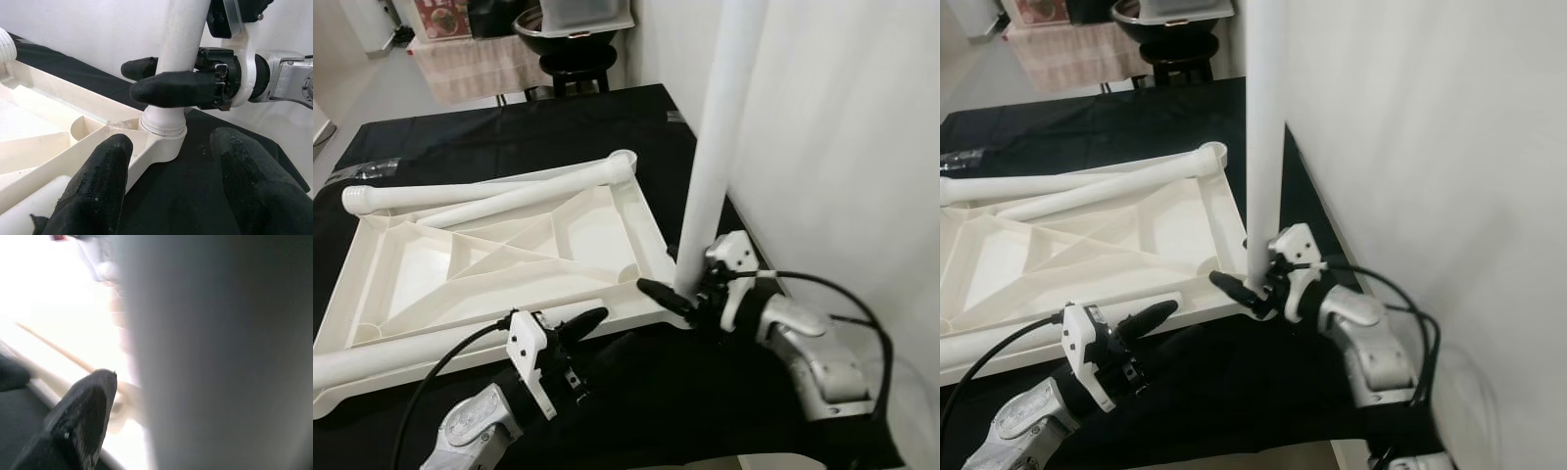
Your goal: Building children table
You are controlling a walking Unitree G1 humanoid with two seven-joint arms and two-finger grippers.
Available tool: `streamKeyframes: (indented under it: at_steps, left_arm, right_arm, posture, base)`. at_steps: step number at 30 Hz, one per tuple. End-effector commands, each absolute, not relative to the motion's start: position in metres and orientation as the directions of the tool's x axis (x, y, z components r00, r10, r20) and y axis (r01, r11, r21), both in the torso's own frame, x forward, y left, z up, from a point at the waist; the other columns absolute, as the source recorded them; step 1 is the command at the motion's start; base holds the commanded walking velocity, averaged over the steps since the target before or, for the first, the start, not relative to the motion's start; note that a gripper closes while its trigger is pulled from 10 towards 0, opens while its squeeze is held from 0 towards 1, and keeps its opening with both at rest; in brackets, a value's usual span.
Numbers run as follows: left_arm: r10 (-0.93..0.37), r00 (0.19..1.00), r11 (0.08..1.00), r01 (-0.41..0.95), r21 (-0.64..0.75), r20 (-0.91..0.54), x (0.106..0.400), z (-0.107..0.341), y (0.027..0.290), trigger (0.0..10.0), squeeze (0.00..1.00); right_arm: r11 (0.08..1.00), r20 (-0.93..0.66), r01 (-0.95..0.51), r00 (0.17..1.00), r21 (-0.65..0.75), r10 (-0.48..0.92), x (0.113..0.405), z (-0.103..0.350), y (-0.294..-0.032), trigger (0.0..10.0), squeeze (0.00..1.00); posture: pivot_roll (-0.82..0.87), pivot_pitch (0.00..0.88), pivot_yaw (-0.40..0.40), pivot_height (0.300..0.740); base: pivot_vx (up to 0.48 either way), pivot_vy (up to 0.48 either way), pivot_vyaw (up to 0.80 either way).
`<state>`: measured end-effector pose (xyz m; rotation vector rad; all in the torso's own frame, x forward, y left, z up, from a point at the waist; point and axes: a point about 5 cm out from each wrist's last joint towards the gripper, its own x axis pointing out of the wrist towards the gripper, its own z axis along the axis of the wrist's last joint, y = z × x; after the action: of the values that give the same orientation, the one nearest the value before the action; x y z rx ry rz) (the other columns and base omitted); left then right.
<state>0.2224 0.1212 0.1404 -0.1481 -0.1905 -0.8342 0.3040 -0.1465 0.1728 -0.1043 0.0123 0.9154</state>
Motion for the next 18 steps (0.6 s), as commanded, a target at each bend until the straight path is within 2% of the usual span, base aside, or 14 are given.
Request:
streamKeyframes:
  at_steps: [1,4,5,10,11,12,13,18]
  left_arm:
    - [-0.721,0.663,0.665,0.744,-0.071,0.200,0.221,0.134,0.122,10.0,0.00]
    - [-0.720,0.664,0.665,0.743,-0.070,0.200,0.221,0.134,0.122,10.0,0.00]
    - [-0.719,0.665,0.667,0.742,-0.069,0.200,0.221,0.134,0.122,10.0,0.00]
    - [-0.720,0.665,0.667,0.742,-0.066,0.196,0.220,0.133,0.122,10.0,0.00]
    - [-0.725,0.662,0.664,0.745,-0.062,0.191,0.219,0.133,0.121,10.0,0.00]
    - [-0.725,0.662,0.664,0.745,-0.062,0.191,0.219,0.133,0.121,10.0,0.00]
    - [-0.729,0.658,0.661,0.748,-0.058,0.187,0.219,0.132,0.120,10.0,0.00]
    - [-0.736,0.653,0.656,0.753,-0.049,0.179,0.218,0.131,0.119,10.0,0.00]
  right_arm:
    - [0.490,-0.115,-0.865,0.501,-0.107,0.858,0.308,0.172,-0.145,10.0,0.00]
    - [0.445,-0.147,-0.888,0.459,-0.117,0.876,0.313,0.175,-0.150,10.0,0.00]
    - [0.395,-0.181,-0.911,0.412,-0.122,0.893,0.320,0.178,-0.155,10.0,0.00]
    - [0.357,-0.207,-0.928,0.372,-0.107,0.905,0.335,0.184,-0.160,10.0,0.00]
    - [0.351,-0.203,-0.932,0.363,-0.095,0.909,0.339,0.185,-0.159,2.4,0.00]
    - [0.351,-0.203,-0.932,0.363,-0.095,0.909,0.339,0.185,-0.159,2.4,0.00]
    - [0.340,-0.205,-0.937,0.350,-0.083,0.914,0.341,0.185,-0.160,0.0,0.00]
    - [0.326,-0.212,-0.943,0.333,-0.069,0.919,0.343,0.184,-0.162,0.0,0.00]
  posture:
    - [-0.07,0.135,0.047,0.740]
    - [-0.07,0.134,0.041,0.740]
    - [-0.06,0.133,0.041,0.740]
    - [-0.05,0.132,0.039,0.740]
    - [-0.05,0.133,0.039,0.740]
    - [-0.05,0.133,0.039,0.740]
    - [-0.05,0.133,0.039,0.740]
    - [-0.05,0.132,0.041,0.740]
  base:
    - [0.000,0.000,0.00]
    - [0.000,0.000,0.00]
    - [0.000,0.000,0.00]
    - [0.000,0.000,0.00]
    - [0.000,0.000,0.00]
    - [0.000,0.000,0.00]
    - [0.000,0.000,0.00]
    - [0.000,0.000,0.00]
